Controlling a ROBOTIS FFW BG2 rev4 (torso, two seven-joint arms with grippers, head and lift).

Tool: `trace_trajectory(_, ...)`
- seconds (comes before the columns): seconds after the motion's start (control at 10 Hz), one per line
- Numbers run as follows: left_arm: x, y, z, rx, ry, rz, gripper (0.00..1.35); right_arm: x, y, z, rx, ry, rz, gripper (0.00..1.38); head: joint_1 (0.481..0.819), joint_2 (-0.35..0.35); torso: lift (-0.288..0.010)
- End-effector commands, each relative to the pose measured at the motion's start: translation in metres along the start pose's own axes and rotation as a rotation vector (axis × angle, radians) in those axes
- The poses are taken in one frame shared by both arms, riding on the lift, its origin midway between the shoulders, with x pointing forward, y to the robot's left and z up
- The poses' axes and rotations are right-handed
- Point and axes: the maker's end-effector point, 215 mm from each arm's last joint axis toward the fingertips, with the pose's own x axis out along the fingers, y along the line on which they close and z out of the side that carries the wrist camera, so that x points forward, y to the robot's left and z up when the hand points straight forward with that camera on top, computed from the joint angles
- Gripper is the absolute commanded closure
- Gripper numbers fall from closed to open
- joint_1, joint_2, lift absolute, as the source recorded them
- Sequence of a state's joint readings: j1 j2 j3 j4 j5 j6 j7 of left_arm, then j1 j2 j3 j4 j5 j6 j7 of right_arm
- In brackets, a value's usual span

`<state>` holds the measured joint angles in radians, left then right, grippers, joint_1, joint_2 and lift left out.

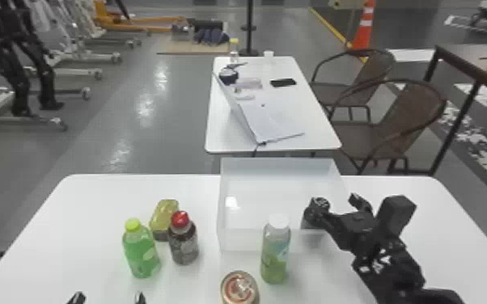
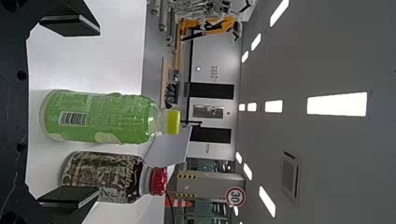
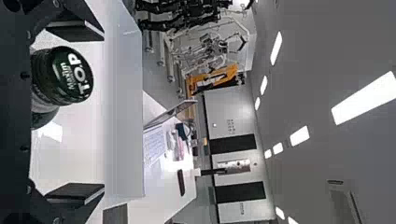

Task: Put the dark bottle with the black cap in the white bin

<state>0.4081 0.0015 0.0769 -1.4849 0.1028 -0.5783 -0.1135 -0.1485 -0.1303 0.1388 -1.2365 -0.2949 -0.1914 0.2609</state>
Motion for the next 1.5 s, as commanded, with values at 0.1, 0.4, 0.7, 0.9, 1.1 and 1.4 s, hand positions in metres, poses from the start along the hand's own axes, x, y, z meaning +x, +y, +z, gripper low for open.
trace_trajectory(0.1,0.0,-0.001,0.0,-0.005,0.0,0.003,0.1,-0.007,0.005,0.026,-0.033,-0.053,-0.009,0.11,0.549,0.0,-0.1)
trace_trajectory(0.4,0.001,-0.002,0.001,-0.003,-0.005,0.0,0.1,-0.044,0.011,0.051,-0.058,-0.095,-0.054,0.11,0.549,0.0,-0.1)
trace_trajectory(0.7,0.001,-0.001,0.002,-0.002,-0.008,0.001,0.1,-0.111,0.007,0.022,-0.041,-0.036,-0.122,0.11,0.549,0.0,-0.1)
trace_trajectory(0.9,0.001,-0.001,0.003,0.001,-0.011,0.001,0.1,-0.14,0.002,0.006,-0.027,-0.001,-0.145,0.11,0.549,0.0,-0.1)
trace_trajectory(1.1,-0.001,0.001,0.003,0.001,-0.011,0.005,0.1,-0.168,0.004,-0.006,-0.024,0.032,-0.156,0.11,0.549,0.0,-0.1)
trace_trajectory(1.4,-0.002,0.003,0.004,0.005,-0.014,0.008,0.1,-0.193,0.009,-0.012,-0.032,0.037,-0.143,0.11,0.549,0.0,-0.1)
